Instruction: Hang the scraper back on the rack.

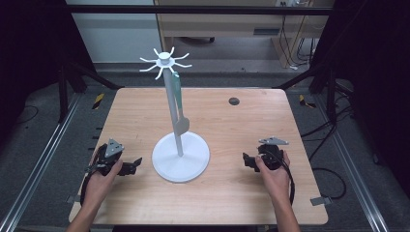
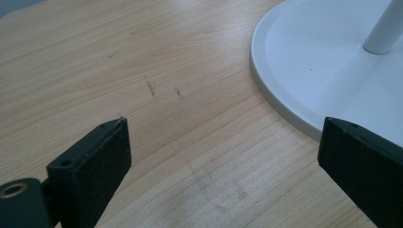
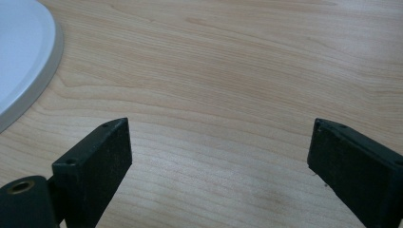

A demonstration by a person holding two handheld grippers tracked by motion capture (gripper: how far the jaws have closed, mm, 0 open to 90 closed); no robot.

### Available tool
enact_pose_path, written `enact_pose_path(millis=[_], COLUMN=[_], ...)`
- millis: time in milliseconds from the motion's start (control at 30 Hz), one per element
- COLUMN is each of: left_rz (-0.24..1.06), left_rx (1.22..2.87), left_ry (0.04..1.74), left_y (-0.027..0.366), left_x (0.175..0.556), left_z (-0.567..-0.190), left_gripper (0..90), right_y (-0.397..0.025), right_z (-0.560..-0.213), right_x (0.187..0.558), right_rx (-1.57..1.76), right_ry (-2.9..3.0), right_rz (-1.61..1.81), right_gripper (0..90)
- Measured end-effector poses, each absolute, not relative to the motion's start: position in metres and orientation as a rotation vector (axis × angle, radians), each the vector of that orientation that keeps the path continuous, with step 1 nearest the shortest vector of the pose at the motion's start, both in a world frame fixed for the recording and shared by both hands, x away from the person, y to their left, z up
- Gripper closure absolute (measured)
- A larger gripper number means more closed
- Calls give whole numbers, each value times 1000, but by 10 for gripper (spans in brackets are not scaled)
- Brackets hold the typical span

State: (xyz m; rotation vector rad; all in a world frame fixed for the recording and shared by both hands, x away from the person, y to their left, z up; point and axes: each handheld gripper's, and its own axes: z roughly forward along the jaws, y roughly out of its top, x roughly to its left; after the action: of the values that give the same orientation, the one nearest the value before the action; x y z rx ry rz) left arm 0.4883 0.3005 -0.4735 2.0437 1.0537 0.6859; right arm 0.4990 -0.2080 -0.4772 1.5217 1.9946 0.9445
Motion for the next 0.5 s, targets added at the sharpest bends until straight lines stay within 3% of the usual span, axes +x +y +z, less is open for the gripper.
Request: enact_pose_path(millis=[500], left_rz=[688], left_rx=[2047], left_ry=[1050], left_y=[300], left_x=[488], left_z=[-474], left_gripper=[35], right_y=[-208], right_z=[-485], right_x=[506], right_rx=[1549], right_ry=[1963], right_rz=[961], right_gripper=[86])
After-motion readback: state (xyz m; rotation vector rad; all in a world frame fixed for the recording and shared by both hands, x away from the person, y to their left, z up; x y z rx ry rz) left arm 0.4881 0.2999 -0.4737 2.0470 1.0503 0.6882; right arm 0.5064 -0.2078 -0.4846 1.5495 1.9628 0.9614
